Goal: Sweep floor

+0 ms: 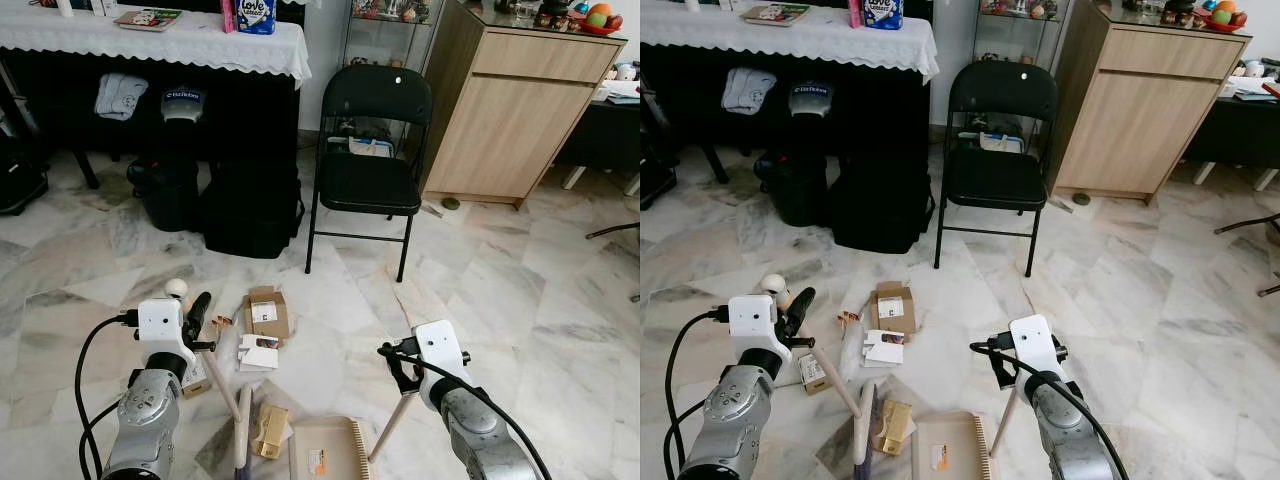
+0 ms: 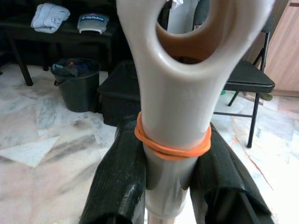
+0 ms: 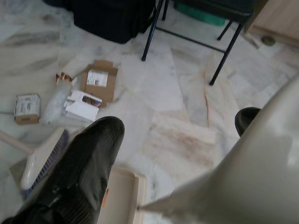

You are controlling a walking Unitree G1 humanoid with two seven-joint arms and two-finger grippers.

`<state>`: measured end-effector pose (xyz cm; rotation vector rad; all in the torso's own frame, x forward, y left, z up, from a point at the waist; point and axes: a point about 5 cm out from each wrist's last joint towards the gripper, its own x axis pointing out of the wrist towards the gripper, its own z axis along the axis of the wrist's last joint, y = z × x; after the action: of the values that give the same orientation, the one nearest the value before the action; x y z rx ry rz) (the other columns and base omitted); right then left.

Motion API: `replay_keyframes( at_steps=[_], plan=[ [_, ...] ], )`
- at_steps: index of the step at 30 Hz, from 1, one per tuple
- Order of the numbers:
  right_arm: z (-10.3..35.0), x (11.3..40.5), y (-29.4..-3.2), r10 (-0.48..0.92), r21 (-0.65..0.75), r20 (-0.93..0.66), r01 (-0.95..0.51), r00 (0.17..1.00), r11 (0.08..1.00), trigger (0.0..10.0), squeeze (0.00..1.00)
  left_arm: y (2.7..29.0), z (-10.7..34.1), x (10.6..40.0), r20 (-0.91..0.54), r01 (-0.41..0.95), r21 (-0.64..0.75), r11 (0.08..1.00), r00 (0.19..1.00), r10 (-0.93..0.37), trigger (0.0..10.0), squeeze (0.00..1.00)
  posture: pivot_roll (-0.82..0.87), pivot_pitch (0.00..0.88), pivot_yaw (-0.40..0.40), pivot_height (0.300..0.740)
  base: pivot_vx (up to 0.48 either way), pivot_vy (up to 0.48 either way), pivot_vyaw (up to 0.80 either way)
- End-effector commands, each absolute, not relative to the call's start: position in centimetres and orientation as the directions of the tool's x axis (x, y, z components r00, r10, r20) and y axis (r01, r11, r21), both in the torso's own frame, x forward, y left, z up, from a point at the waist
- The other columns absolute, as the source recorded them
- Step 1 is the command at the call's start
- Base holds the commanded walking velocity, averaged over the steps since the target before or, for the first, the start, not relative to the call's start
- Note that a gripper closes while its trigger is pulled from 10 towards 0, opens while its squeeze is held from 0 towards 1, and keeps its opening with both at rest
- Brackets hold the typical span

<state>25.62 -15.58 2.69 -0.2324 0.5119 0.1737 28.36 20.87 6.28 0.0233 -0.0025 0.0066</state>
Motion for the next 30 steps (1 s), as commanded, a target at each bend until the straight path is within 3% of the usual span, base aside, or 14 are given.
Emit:
replay_keyframes(
  at_steps=[1, 18, 30],
  plan=[
    [2.33, 25.57, -15.6, 0.11, -0.17, -0.529, -0.232, 0.841, 0.958, 10.0, 0.0, 20.57, 6.64, 28.38, 0.017, 0.012, 0.039, 0.999, 1.0, -0.013, 10.0, 0.0, 0.05, 0.041, -0.094, 0.74, 0.0, 0.0, 0.0],
    [2.17, 25.14, -15.42, 0.159, -0.154, -0.541, -0.283, 0.826, 0.947, 10.0, 0.0, 20.84, 6.79, 28.45, 0.019, 0.011, 0.05, 0.999, 1.0, -0.012, 10.0, 0.0, 0.05, 0.041, -0.089, 0.74, 0.0, 0.0, 0.0],
    [2.24, 25.7, -16.04, 0.071, -0.163, -0.509, -0.177, 0.858, 0.971, 10.0, 0.0, 20.81, 6.82, 28.45, 0.021, 0.015, 0.062, 0.998, 1.0, -0.016, 10.0, 0.0, 0.06, 0.034, -0.089, 0.74, 0.0, 0.0, 0.0]
  ],
)
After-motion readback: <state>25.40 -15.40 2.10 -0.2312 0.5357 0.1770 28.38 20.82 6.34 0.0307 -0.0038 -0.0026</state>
